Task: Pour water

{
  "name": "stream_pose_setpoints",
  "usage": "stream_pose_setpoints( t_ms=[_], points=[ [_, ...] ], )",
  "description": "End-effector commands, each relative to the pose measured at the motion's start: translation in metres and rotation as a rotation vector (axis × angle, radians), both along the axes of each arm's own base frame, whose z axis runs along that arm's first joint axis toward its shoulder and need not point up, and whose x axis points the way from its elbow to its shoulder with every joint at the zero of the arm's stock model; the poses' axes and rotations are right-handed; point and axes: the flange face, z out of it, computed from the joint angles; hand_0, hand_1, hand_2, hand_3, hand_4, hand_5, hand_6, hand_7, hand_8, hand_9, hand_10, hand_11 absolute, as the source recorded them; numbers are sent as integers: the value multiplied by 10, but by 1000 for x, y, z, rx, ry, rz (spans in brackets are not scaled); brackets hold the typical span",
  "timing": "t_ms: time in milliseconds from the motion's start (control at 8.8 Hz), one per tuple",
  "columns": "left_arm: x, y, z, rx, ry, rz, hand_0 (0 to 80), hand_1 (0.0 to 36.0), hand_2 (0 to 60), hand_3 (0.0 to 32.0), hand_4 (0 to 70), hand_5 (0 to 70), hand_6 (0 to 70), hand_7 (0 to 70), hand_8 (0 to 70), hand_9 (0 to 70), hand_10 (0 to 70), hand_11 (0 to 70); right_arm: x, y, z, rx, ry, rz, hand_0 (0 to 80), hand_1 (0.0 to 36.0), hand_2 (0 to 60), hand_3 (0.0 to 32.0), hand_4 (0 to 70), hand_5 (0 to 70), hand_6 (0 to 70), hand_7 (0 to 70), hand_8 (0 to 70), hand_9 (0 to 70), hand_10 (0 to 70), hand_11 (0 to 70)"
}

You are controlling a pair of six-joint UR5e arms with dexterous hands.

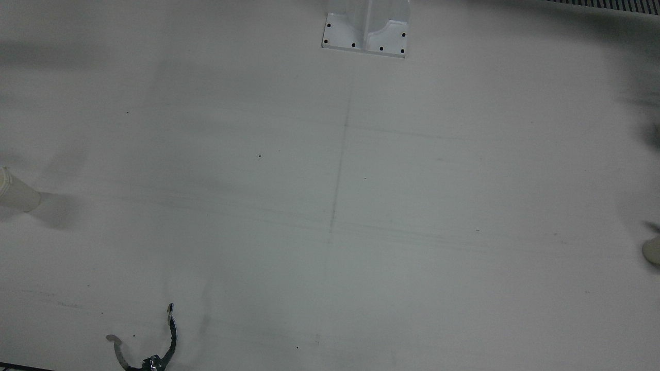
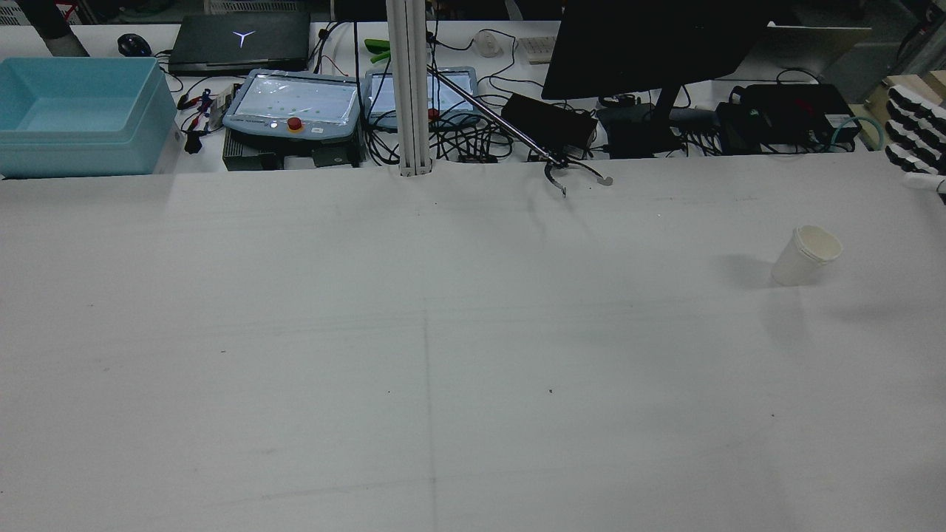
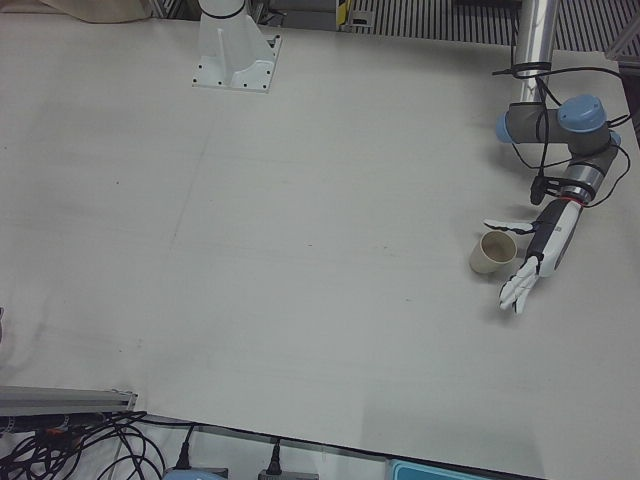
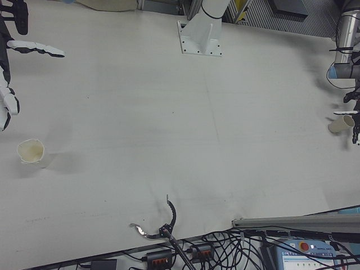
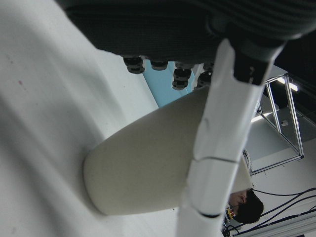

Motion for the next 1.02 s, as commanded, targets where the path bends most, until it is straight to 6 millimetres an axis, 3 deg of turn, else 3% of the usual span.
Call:
stream_pose_setpoints(
  t_ms=[0,227,341,682,795,909],
  points=[
    [3,-2,-3,8,5,4,722,256,0,0,193,0,91,70,8,0,13,48,0,0,1,-2,-1,-2,488,200,125,0,0,45,37,0,0,0,0,0],
    [5,-3,-5,10,14,9,781,268,0,0,240,0,95,82,12,2,16,52,0,0,1,-1,1,-2,487,198,116,0,0,42,24,0,0,0,0,0],
    [6,-2,-5,5,11,10,777,263,0,0,262,700,98,94,12,4,19,53,0,1,1,-3,1,-3,488,198,115,0,0,41,16,0,0,0,0,0],
    [6,-1,-3,-15,8,13,753,259,20,0,344,700,115,132,18,12,19,49,1,1,1,-3,0,-2,488,198,114,0,0,40,10,0,0,0,0,0],
    [6,-1,-3,-29,27,17,800,323,35,0,379,700,126,146,29,15,22,58,1,1,1,-2,-1,-2,488,197,112,0,0,40,8,0,0,0,0,0],
    [8,-2,-7,-54,52,24,800,360,228,0,420,700,143,164,46,18,37,94,2,1,-2,2,-5,1,490,199,113,0,0,40,5,0,0,0,0,0]
  ],
)
